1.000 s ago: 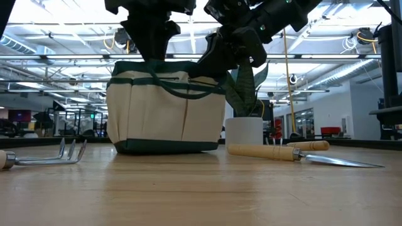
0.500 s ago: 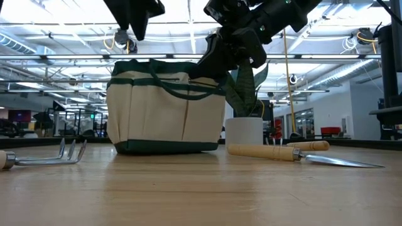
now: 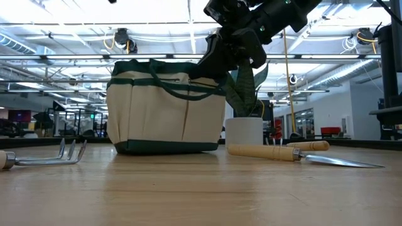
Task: Pick & Place Garden tools in Gardening bag
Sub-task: Put the brown trowel into the white gardening bag
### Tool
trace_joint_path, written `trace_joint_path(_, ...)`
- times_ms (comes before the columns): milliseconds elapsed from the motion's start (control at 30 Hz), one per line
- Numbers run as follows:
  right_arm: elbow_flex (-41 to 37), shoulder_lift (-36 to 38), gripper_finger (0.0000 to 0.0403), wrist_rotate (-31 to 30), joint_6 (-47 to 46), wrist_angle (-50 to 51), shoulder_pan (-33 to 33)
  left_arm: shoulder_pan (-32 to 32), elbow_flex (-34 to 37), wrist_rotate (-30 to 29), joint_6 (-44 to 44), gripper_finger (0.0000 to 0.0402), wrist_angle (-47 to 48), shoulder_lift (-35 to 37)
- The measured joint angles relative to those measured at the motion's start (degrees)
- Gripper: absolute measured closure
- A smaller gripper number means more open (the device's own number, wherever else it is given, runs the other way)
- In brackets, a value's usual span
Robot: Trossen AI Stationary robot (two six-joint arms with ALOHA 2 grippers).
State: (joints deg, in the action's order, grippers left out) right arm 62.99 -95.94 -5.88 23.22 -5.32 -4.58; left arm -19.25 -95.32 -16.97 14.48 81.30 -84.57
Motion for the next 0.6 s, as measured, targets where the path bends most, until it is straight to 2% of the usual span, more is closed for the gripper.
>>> trace_joint_path(100,0.00,0.00,0.0403,-0.01,0.00,0.00,0.00,-3.51,6.32,-2.04,6.01,0.0249,-6.53,4.60)
trace_joint_path(267,-0.01,0.00,0.0403,-0.01,0.00,-0.02,0.00,-9.41,20.75,-2.82,17.41,0.0249,-20.00,10.12)
trace_joint_path(600,-0.01,0.00,0.0403,-0.01,-1.72,-0.02,-0.02,-15.58,45.37,-3.71,27.18,0.0250,-51.13,11.21)
